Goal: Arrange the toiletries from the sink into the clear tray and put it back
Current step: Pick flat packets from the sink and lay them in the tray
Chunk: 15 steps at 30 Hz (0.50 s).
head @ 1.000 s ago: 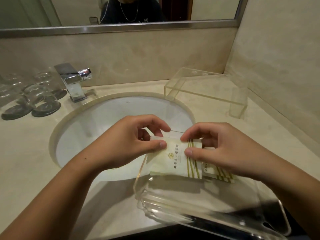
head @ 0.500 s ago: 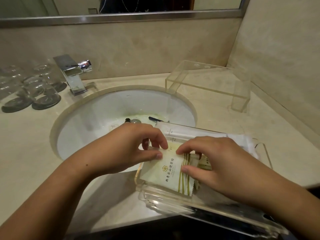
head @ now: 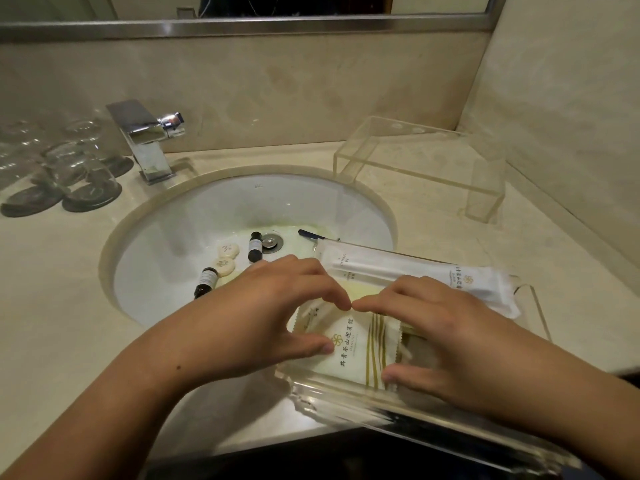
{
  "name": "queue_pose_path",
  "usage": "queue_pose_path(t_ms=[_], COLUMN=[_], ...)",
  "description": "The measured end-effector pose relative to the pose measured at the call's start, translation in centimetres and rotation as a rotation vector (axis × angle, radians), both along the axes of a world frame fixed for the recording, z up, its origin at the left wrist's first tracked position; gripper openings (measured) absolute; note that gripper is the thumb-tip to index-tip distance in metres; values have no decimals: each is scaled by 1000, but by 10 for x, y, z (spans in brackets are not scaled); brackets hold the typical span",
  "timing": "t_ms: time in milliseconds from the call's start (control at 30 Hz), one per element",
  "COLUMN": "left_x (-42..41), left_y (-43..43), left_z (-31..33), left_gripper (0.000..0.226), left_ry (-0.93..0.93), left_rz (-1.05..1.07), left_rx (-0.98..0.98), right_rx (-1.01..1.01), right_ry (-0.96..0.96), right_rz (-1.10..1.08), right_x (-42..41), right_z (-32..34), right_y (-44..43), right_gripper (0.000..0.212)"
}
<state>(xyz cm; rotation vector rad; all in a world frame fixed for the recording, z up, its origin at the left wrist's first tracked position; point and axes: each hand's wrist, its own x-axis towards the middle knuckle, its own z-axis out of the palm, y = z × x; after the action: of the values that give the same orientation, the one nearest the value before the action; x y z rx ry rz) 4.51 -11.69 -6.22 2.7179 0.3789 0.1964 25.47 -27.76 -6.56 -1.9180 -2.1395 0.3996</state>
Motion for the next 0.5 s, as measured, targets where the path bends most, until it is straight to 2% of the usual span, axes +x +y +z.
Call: queue_pose_path(t_ms=[233, 500], left_x=[0, 2], left_y=[2, 2], left_z=[-5, -10], left_gripper=[35, 34], left_ry=[-41, -47], left_rz=[8, 8], left_rx=[-4, -22], right_rx=[131, 113], right_ry=[60, 85], right_rz=[7, -26], right_x=[-3, -1], right_z=[0, -2], right_y=[2, 3], right_gripper=[60, 57])
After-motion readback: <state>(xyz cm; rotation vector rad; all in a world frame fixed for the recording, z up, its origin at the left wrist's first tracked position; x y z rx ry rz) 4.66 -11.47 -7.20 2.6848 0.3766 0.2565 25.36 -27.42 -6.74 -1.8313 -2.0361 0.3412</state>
